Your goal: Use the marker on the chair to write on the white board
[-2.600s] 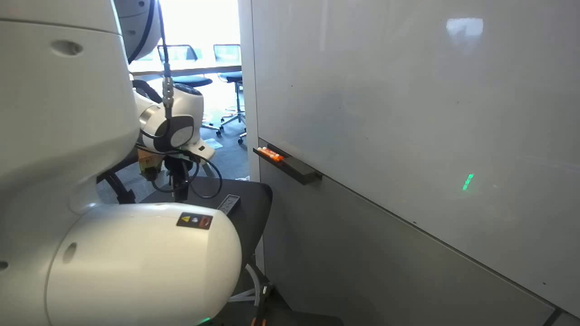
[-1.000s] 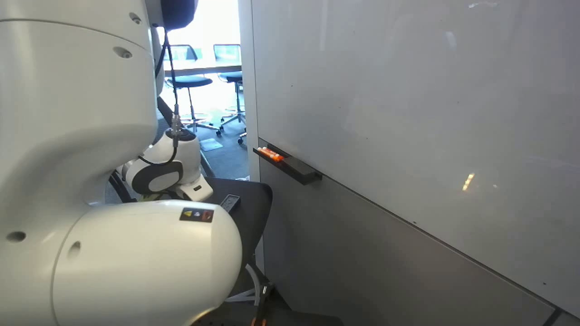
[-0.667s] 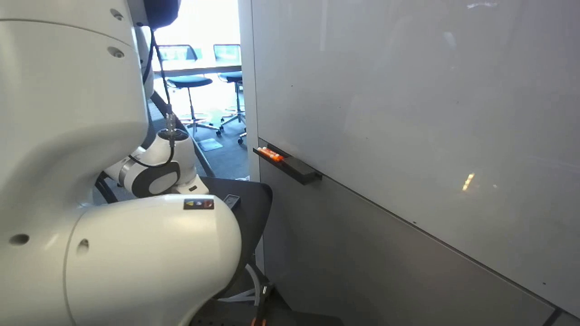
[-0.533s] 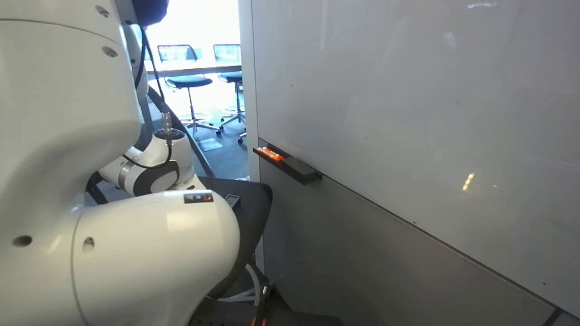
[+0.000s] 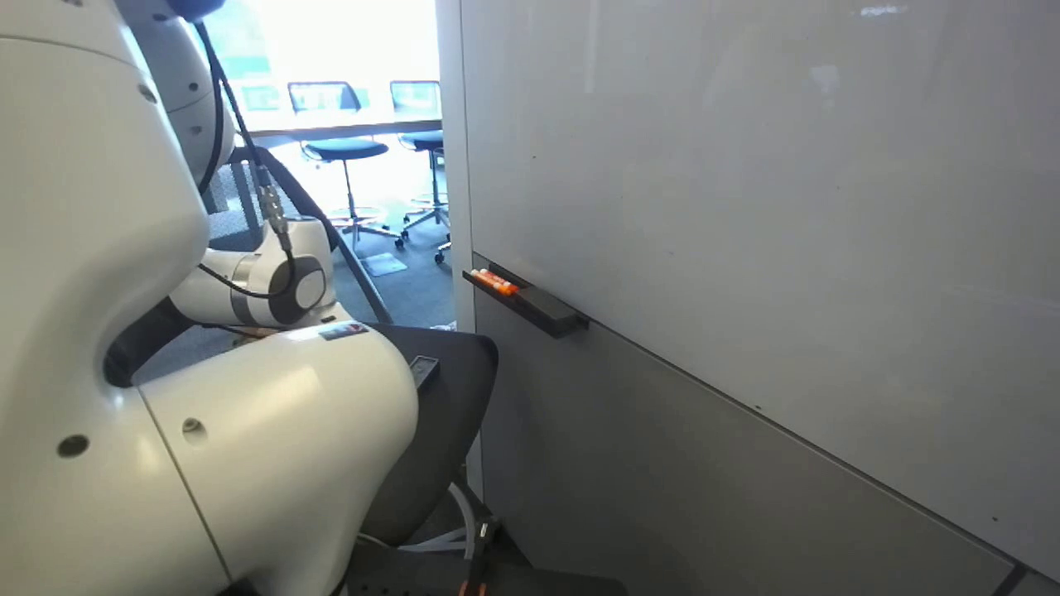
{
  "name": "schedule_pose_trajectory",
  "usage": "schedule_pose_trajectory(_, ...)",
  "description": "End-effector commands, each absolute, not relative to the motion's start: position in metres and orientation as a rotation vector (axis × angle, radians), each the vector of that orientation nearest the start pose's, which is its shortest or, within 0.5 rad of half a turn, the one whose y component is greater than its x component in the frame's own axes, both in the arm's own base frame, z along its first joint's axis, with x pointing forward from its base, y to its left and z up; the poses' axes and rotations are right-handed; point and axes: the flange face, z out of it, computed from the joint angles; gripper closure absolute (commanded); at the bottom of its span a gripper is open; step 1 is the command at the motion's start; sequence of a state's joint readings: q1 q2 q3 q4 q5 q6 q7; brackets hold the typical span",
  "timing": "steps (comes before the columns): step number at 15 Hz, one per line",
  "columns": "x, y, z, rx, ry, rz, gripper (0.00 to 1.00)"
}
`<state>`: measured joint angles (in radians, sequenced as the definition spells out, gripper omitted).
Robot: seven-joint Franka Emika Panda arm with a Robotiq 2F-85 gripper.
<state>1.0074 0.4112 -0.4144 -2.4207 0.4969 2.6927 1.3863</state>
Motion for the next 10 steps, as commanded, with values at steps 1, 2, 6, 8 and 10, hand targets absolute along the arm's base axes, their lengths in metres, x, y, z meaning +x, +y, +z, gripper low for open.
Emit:
schedule_pose_trajectory(1, 0.437, 0.257, 0.176, -2.645, 1.843, 0.140, 0.00)
schedule_pose_trajectory(2, 0.442, 0.260, 0.179, -2.655, 1.843, 0.152, 0.00)
schedule_pose_trajectory(6, 0.458, 0.258, 0.177, -2.658, 1.831, 0.230, 0.00)
schedule_pose_trajectory(8, 0.461, 0.254, 0.173, -2.633, 1.841, 0.259, 0.00)
schedule_pose_trajectory(10, 0.464, 0.248, 0.167, -2.604, 1.860, 0.269, 0.00)
